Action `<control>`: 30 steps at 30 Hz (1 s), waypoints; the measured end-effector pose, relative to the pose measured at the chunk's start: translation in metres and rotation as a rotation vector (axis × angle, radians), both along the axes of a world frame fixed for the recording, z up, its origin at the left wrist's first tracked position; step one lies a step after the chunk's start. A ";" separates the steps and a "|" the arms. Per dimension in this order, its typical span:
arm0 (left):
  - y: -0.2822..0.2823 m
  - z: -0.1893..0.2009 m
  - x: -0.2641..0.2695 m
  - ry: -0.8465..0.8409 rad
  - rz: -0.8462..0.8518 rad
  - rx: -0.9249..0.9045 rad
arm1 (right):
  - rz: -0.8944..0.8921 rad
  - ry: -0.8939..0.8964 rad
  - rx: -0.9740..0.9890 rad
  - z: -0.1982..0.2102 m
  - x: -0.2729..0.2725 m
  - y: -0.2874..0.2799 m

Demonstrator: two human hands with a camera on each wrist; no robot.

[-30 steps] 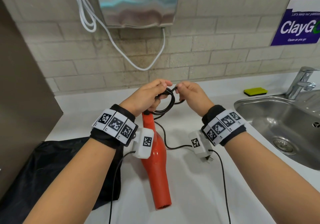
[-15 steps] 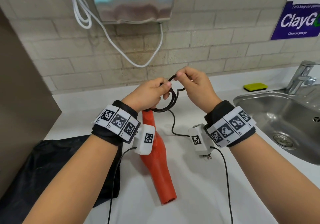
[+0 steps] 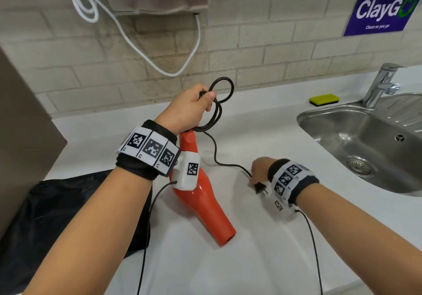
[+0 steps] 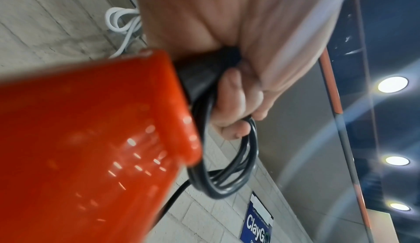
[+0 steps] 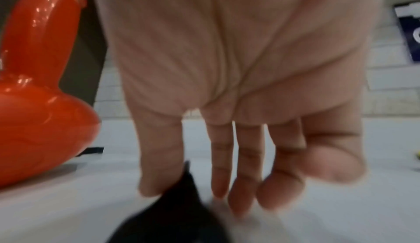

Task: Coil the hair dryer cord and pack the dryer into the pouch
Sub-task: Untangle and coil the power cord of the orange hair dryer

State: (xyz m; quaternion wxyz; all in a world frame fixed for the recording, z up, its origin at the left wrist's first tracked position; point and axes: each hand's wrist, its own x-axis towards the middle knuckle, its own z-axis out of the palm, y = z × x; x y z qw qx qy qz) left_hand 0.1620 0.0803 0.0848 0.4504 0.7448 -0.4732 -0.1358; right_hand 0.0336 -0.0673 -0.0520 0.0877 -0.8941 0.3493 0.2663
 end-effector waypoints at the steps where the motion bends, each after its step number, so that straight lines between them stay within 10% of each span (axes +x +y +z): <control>1: 0.000 0.000 0.000 0.011 0.000 0.002 | -0.003 -0.001 0.005 -0.004 0.000 0.001; 6: 0.005 0.001 0.003 0.047 0.020 -0.032 | 0.016 -0.034 0.077 0.000 0.003 0.006; 12: 0.011 0.001 0.011 0.104 0.077 -0.065 | -0.327 -1.098 0.886 0.056 0.011 0.036; 18: 0.017 0.002 0.009 0.093 0.083 -0.071 | -0.370 -1.612 1.542 0.094 0.019 0.068; 30: 0.022 0.005 -0.005 0.167 -0.014 -0.145 | -0.159 -1.806 0.541 0.089 0.040 0.088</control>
